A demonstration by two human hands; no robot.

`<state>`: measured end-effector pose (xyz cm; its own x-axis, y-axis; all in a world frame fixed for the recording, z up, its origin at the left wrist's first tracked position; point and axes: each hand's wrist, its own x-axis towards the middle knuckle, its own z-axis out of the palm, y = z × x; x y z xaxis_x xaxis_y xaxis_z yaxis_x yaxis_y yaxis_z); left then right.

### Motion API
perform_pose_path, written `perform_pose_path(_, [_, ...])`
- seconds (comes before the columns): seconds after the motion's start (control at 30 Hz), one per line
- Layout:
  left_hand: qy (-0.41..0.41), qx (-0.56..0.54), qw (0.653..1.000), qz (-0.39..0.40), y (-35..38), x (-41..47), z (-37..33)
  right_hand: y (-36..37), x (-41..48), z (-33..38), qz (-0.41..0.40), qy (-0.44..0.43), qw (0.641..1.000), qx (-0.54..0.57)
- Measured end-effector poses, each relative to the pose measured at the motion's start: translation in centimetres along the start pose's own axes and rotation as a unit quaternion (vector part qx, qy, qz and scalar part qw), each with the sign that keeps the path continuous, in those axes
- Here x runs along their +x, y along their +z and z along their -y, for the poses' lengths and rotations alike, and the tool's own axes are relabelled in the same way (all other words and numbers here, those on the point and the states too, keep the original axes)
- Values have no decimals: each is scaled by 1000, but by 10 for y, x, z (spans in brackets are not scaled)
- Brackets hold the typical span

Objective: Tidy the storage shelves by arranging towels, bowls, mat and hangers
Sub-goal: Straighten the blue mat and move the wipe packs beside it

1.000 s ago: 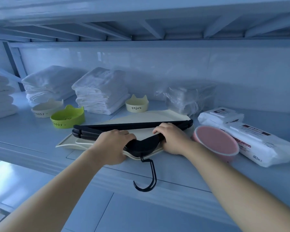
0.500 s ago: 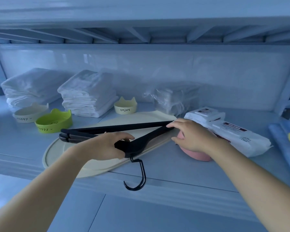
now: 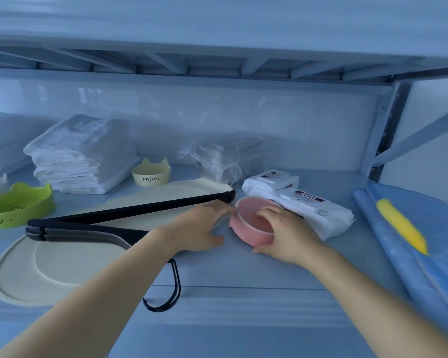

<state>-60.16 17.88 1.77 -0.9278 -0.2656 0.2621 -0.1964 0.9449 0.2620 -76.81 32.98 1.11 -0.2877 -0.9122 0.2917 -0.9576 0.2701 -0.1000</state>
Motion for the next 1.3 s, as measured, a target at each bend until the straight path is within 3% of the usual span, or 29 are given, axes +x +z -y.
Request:
perform_pose_path(0.17, [-5, 42, 999, 7, 16, 19, 1, 4, -6, 4, -52, -18, 998, -12])
perform_pose_path(0.4, [24, 64, 991, -116, 7, 31, -12, -11, -4, 7, -121, -37, 990, 57])
perform_pose_path(0.83, [46, 0, 975, -216, -27, 16, -16, -24, -1, 26, -254, -31, 945, 204])
perform_pose_path(1.03, [26, -40, 979, -199, -25, 35, -22, -30, -7, 30, -245, 61, 937, 244])
perform_pose_path(1.2, [-46, -57, 991, -116, -8, 38, -14, -26, -17, 13, -256, 133, 926, 244])
perform_pose_path(1.3, [-36, -35, 991, -123, 0, 44, -15, -24, -25, 9, -244, 151, 928, 238])
